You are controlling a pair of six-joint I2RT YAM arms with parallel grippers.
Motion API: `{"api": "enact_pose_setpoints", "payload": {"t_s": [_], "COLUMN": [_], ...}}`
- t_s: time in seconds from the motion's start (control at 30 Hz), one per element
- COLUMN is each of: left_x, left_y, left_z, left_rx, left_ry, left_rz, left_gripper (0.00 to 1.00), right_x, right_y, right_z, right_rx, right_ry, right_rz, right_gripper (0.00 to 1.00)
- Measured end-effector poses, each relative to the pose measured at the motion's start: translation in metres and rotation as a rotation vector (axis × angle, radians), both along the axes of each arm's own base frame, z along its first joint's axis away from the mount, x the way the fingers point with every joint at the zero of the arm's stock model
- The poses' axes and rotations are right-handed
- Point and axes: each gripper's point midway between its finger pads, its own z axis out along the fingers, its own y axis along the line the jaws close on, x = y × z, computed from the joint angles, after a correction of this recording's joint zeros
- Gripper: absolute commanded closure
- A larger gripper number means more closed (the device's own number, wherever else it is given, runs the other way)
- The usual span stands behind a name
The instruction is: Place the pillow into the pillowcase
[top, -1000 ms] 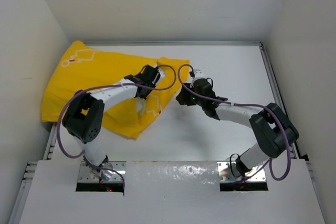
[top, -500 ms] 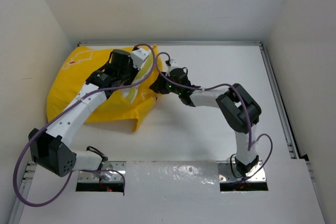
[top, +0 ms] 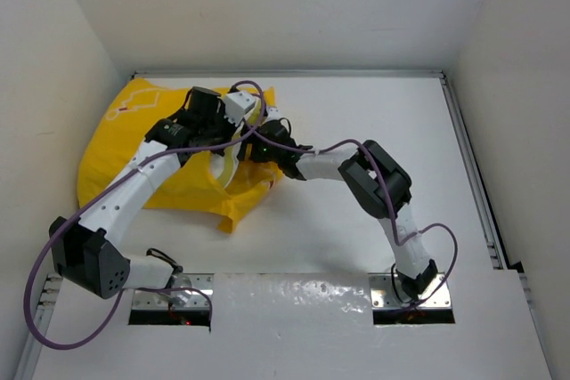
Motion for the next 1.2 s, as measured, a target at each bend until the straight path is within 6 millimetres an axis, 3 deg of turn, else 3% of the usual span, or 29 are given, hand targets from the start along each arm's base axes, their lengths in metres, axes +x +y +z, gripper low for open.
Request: {"api": "enact_pose_setpoints", "payload": {"t_s": [0.1,0.17,0.2,0.27,0.3,0.43,0.53,0.67,0.73,0.83,0.97,1.1,1.13,1.17,1.2], "left_x": [-0.006,-0.011,-0.013,-0.019,-0.023,-0.037,-0.042,-0.057,-0.065,-0.069,-0.07,-0.073,-0.073,-0.074,-0.074], "left_y": [0.001,-0.001,-0.003,-0.013,-0.018,-0.027,-0.027,-0.02,-0.018,-0.02,-0.026,-0.033,-0.034,-0.036,-0.037], "left_z": [0.002,0.01,0.015,0.028,0.033,0.039,0.031,-0.011,-0.038,-0.056,-0.056,-0.06,-0.063,-0.066,-0.069], "left_rx": [-0.007,-0.023,-0.036,-0.087,-0.113,-0.161,-0.161,-0.126,-0.093,-0.064,-0.042,-0.008,-0.002,0.003,0.006], "left_ry": [0.028,0.045,0.051,0.064,0.069,0.109,0.122,0.173,0.234,0.284,0.27,0.264,0.273,0.284,0.295], "left_rz": [-0.004,-0.018,-0.028,-0.061,-0.081,-0.121,-0.127,-0.122,-0.127,-0.145,-0.19,-0.231,-0.238,-0.242,-0.245], "left_gripper": [1.0,1.0,1.0,1.0,1.0,1.0,1.0,1.0,1.0,1.0,1.0,1.0,1.0,1.0,1.0], "right_x": [0.001,-0.002,-0.003,-0.005,-0.006,-0.004,-0.028,-0.067,-0.077,-0.084,-0.085,-0.086,-0.084,-0.082,-0.079], "right_y": [0.0,-0.002,-0.004,-0.01,-0.012,-0.025,-0.068,-0.141,-0.165,-0.186,-0.218,-0.222,-0.217,-0.21,-0.2], "right_z": [-0.019,-0.028,-0.032,-0.037,-0.039,-0.042,-0.054,-0.045,-0.032,-0.012,-0.008,-0.007,-0.005,-0.001,0.005], "right_rx": [-0.058,-0.107,-0.129,-0.169,-0.18,-0.176,-0.184,-0.207,-0.194,-0.143,-0.167,-0.214,-0.222,-0.226,-0.222], "right_ry": [0.028,0.037,0.039,0.043,0.047,0.045,0.038,-0.016,-0.057,-0.125,-0.18,-0.221,-0.23,-0.24,-0.249], "right_rz": [-0.067,-0.109,-0.131,-0.174,-0.191,-0.274,-0.322,-0.37,-0.388,-0.413,-0.455,-0.419,-0.391,-0.361,-0.319], "right_gripper": [0.18,0.25,0.51,0.9,1.0,1.0,1.0,1.0,1.0,1.0,1.0,1.0,0.98,0.73,0.61]}}
